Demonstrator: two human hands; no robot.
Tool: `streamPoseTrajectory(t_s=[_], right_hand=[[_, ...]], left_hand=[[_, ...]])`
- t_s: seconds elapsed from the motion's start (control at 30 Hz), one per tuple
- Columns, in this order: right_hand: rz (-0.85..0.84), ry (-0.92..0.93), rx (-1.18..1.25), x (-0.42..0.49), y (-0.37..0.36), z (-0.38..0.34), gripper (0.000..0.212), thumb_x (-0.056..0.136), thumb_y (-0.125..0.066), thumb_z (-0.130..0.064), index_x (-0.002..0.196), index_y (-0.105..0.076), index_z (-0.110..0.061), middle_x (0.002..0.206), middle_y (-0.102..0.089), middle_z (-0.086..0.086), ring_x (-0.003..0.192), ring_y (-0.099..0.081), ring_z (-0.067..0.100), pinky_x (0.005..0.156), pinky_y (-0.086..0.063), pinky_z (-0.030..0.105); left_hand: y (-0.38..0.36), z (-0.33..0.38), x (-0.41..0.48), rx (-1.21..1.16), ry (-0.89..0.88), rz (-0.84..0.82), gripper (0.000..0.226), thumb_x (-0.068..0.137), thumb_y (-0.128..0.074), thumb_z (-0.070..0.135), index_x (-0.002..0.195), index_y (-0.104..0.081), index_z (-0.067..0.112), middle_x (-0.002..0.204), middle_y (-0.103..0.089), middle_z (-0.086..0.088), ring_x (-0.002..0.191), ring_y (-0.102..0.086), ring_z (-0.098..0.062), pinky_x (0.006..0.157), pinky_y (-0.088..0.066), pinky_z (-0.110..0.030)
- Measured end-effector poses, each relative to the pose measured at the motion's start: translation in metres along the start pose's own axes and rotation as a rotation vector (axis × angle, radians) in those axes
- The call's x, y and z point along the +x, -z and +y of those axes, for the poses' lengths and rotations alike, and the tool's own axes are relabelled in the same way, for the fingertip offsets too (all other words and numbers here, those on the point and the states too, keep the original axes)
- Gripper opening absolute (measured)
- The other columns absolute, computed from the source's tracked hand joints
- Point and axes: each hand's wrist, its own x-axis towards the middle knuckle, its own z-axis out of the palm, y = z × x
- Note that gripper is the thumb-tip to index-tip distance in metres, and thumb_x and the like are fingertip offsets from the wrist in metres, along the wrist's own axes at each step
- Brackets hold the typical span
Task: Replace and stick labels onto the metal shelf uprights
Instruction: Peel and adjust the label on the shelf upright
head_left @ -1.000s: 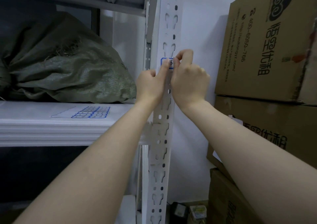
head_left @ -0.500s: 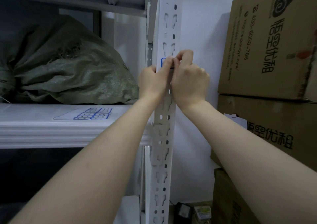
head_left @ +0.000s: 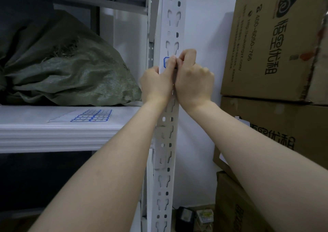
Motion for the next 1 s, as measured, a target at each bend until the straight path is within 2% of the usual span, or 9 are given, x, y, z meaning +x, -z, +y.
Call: streamPoseTrajectory(t_s=[0.17, 0.3, 0.37, 0.47, 0.57, 0.7, 0.9, 1.0], right_hand=[[0.021, 0.003, 0.039, -0.0042, 0.0007, -0.0011, 0.035, 0.093, -0.039, -0.032, 0.079, -0.057, -0.005, 0.037, -0.047, 0.001, 0.026, -0.044, 0.028, 0.040, -0.027, 0.020], [0.015, -0.027, 0.077, -0.0069, 0.0012, -0.0010, 0.020, 0.093, -0.039, -0.034, 0.094, -0.036, -0.015, 0.048, -0.058, 0.000, 0.031, -0.048, 0.030, 0.042, -0.024, 0.020], [0.017, -0.009, 0.069, -0.0074, 0.0012, 0.0008, 0.019, 0.093, -0.042, -0.033, 0.095, -0.038, -0.015, 0.048, -0.057, -0.001, 0.031, -0.048, 0.030, 0.043, -0.024, 0.019], [0.026, -0.003, 0.051, -0.0064, 0.0023, 0.0013, 0.027, 0.092, -0.045, -0.030, 0.085, -0.057, -0.007, 0.041, -0.051, -0.001, 0.028, -0.045, 0.029, 0.041, -0.025, 0.019], [0.038, -0.004, 0.014, -0.0052, 0.0026, -0.0006, 0.033, 0.092, -0.043, -0.031, 0.078, -0.060, -0.006, 0.036, -0.047, 0.000, 0.026, -0.044, 0.028, 0.040, -0.025, 0.019], [0.007, 0.004, -0.004, -0.0040, 0.0032, -0.0006, 0.031, 0.092, -0.044, -0.029, 0.078, -0.059, -0.006, 0.036, -0.047, 0.000, 0.026, -0.044, 0.028, 0.042, -0.023, 0.018], [-0.013, -0.002, 0.054, -0.0047, 0.0039, -0.0012, 0.030, 0.091, -0.042, -0.028, 0.082, -0.057, -0.004, 0.037, -0.049, 0.002, 0.026, -0.044, 0.029, 0.040, -0.026, 0.020], [-0.016, -0.014, 0.059, -0.0078, 0.0042, -0.0004, 0.016, 0.092, -0.040, -0.026, 0.091, -0.040, -0.009, 0.041, -0.052, 0.001, 0.029, -0.046, 0.030, 0.037, -0.031, 0.023]], left_hand=[[-0.0002, -0.0024, 0.0019, -0.010, 0.007, 0.003, 0.054, 0.084, -0.057, 0.059, 0.061, -0.049, 0.010, 0.057, -0.047, -0.004, 0.054, -0.043, -0.017, 0.056, -0.037, -0.031], [0.0003, -0.0011, 0.0011, -0.027, 0.029, 0.007, 0.063, 0.075, -0.055, 0.065, 0.063, -0.053, 0.003, 0.060, -0.055, -0.010, 0.056, -0.051, -0.020, 0.061, -0.051, -0.042], [-0.0001, -0.0009, 0.0013, -0.027, 0.028, 0.007, 0.069, 0.075, -0.055, 0.065, 0.070, -0.057, -0.004, 0.067, -0.062, -0.018, 0.059, -0.055, -0.021, 0.066, -0.055, -0.045], [0.0000, -0.0019, 0.0023, -0.036, 0.019, 0.004, 0.068, 0.076, -0.056, 0.063, 0.069, -0.057, -0.004, 0.061, -0.056, -0.011, 0.057, -0.052, -0.019, 0.060, -0.049, -0.039], [-0.0007, -0.0033, 0.0029, -0.038, 0.018, 0.005, 0.066, 0.080, -0.057, 0.061, 0.069, -0.058, -0.003, 0.060, -0.053, -0.006, 0.057, -0.049, -0.017, 0.058, -0.041, -0.032], [-0.0016, -0.0032, 0.0030, -0.008, 0.013, 0.016, 0.055, 0.083, -0.058, 0.059, 0.064, -0.051, 0.008, 0.061, -0.049, -0.006, 0.056, -0.044, -0.018, 0.056, -0.037, -0.030], [-0.0014, -0.0028, 0.0019, 0.001, 0.018, 0.021, 0.055, 0.085, -0.059, 0.058, 0.063, -0.051, 0.009, 0.060, -0.050, -0.005, 0.056, -0.044, -0.018, 0.055, -0.036, -0.029], [-0.0007, -0.0023, 0.0013, -0.007, 0.017, 0.019, 0.057, 0.086, -0.059, 0.058, 0.064, -0.053, 0.005, 0.060, -0.051, -0.005, 0.056, -0.045, -0.018, 0.055, -0.037, -0.029]])
